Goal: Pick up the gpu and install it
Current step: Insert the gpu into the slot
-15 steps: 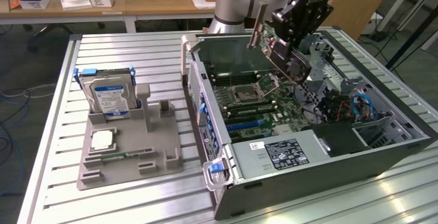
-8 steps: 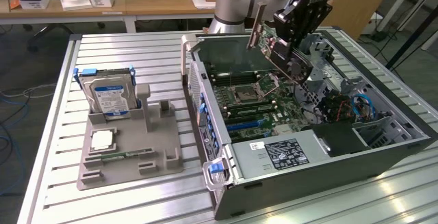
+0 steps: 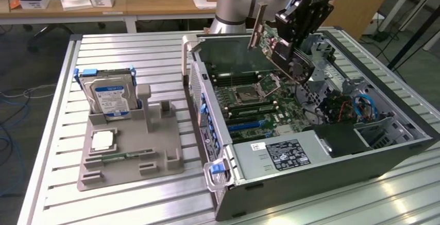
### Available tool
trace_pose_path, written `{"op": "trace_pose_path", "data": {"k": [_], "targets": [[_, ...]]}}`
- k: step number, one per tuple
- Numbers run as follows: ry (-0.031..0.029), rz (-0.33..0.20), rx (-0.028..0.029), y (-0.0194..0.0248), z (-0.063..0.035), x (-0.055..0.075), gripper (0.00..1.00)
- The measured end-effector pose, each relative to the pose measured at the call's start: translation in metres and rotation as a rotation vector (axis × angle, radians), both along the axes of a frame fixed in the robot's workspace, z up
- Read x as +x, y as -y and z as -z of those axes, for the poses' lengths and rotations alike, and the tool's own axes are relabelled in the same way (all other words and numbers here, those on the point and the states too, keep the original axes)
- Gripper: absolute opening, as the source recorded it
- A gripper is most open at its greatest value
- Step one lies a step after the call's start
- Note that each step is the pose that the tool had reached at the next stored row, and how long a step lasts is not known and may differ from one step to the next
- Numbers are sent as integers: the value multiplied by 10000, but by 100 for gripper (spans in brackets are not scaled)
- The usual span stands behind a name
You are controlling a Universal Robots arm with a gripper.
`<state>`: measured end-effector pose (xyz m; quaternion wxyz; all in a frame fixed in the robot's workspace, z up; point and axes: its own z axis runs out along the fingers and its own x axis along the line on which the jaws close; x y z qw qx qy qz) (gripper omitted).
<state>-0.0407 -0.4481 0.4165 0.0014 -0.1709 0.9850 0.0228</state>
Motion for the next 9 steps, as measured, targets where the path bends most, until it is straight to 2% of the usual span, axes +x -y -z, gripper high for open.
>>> {"op": "trace_pose_path", "data": {"k": [9], "targets": [[0, -158, 0, 0, 0, 0, 26]]}}
